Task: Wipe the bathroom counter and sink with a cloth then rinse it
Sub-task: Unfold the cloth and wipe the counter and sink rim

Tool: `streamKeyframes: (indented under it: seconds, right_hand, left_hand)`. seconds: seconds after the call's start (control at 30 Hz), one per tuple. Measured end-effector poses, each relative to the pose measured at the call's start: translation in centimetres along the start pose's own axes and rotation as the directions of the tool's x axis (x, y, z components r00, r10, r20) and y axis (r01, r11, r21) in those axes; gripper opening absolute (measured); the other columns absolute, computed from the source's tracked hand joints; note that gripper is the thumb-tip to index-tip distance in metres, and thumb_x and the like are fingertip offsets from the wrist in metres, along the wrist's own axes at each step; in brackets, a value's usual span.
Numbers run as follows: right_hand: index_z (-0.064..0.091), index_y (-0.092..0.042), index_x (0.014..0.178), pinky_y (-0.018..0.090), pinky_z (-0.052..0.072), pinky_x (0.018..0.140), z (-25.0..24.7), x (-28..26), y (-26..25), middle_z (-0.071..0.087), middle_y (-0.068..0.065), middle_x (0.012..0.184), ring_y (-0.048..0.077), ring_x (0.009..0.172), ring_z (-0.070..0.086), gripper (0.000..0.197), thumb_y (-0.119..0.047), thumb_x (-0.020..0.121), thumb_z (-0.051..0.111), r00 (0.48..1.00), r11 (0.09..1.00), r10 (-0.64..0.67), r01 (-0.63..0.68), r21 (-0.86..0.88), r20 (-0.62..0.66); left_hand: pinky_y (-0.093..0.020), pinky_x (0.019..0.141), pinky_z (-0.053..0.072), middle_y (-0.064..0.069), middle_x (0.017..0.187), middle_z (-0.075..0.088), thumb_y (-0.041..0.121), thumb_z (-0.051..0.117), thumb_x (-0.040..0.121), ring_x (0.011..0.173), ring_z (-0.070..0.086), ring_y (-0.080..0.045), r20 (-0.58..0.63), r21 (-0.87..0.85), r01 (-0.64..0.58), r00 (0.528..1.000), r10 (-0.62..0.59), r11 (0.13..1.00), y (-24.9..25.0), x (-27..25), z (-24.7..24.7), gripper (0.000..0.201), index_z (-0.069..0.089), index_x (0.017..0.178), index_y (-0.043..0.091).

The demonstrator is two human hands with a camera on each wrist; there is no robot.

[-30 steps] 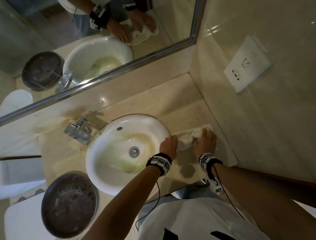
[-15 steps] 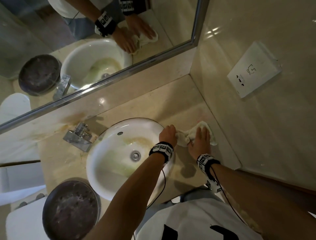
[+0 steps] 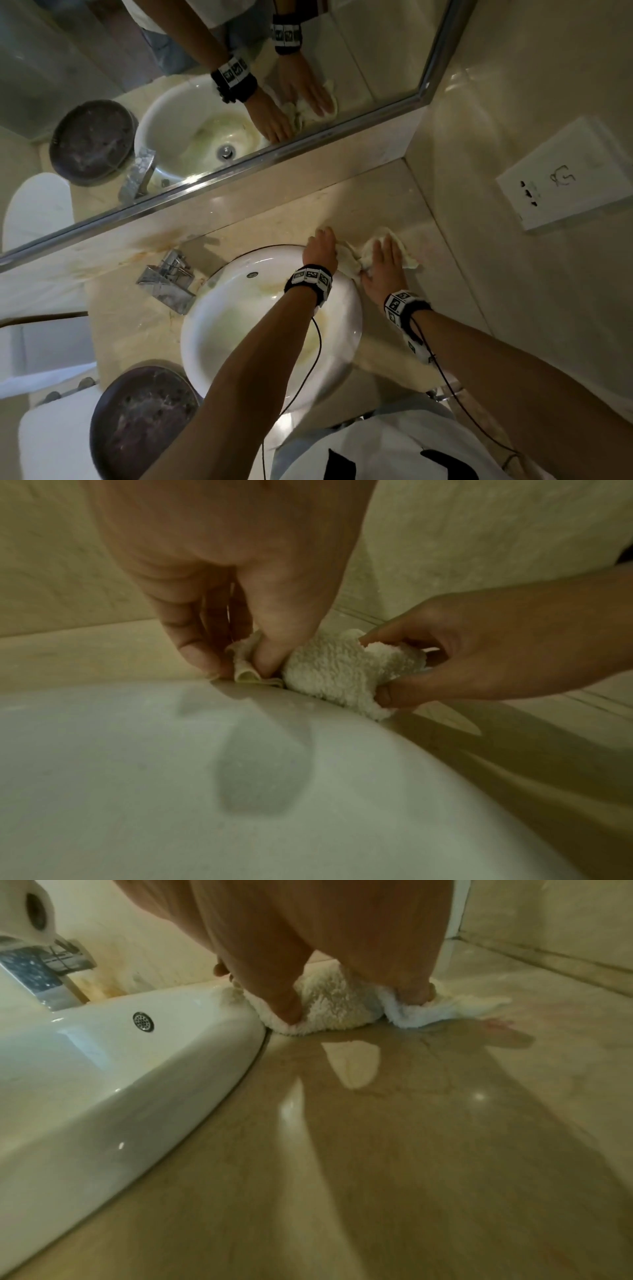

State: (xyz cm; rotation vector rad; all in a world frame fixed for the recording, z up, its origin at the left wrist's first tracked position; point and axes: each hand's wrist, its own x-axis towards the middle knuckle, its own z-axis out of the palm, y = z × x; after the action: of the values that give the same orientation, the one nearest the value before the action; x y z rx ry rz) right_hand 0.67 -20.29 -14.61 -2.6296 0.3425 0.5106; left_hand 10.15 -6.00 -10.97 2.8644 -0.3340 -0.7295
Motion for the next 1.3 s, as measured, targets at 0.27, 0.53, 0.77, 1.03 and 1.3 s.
streamKeyframes:
  seconds: [0.27,0.53,0.77,1.03,1.3]
  right_hand:
    - [0.035,-0.007,0.15,0.043,0.022,0.123,-1.4,5.4,-4.0,0.02,0.017,0.164,0.034,0.152,0.015,0.074,-0.026,0.088,0.069,0.976,0.975,-0.216,0.214,0.061,0.021]
    - [0.053,-0.012,0.117,0.033,0.045,0.08,-2.6,5.5,-4.4,0.061,0.01,0.116,0.032,0.106,0.058,0.041,-0.007,0.08,0.069,0.979,0.96,-0.198,0.203,0.191,-0.047]
    - [0.047,-0.018,0.112,0.036,0.053,0.072,-5.3,2.9,-1.5,0.065,0.01,0.107,0.029,0.091,0.063,0.041,-0.015,0.081,0.073,0.974,0.87,0.089,0.026,0.492,-0.21]
    - [0.043,-0.018,0.107,0.043,0.052,0.073,-6.5,-2.8,5.4,0.062,0.013,0.108,0.036,0.096,0.061,0.039,-0.007,0.078,0.067,0.909,0.908,0.278,-0.145,0.393,-0.309]
    - [0.039,0.002,0.14,0.051,0.034,0.114,-1.0,-6.7,9.4,0.035,0.03,0.148,0.045,0.14,0.032,0.067,-0.022,0.086,0.07,0.93,0.922,0.32,-0.262,0.283,-0.18]
  left_hand:
    - [-0.044,0.08,0.055,-0.019,0.119,0.059,0.0,0.055,0.088,0.107,0.06,-0.037,-0.069,-0.03,0.118,0.99,-0.12,0.993,-4.5,1.7,-1.7,0.043,0.043,0.129,0.002]
    - [-0.04,0.069,0.052,-0.015,0.104,0.062,-0.001,0.05,0.086,0.094,0.061,-0.035,-0.107,-0.054,0.062,0.992,-0.068,0.997,-4.3,0.9,-2.3,0.032,0.054,0.116,0.009]
    - [-0.036,0.062,0.046,-0.012,0.094,0.062,0.013,0.059,0.086,0.08,0.059,-0.034,-0.153,-0.204,-0.03,0.988,-0.002,0.978,-1.0,-2.2,-1.6,0.019,0.053,0.103,0.008]
    - [-0.033,0.067,0.039,-0.011,0.102,0.061,0.02,0.056,0.091,0.093,0.059,-0.032,0.056,-0.131,-0.237,0.968,0.245,0.963,6.1,-7.2,2.8,0.016,0.054,0.105,0.012]
    - [-0.042,0.082,0.052,-0.013,0.11,0.062,0.02,0.062,0.091,0.103,0.061,-0.034,0.178,-0.007,-0.278,0.945,0.275,0.961,6.8,-10.5,6.8,0.021,0.057,0.108,0.01]
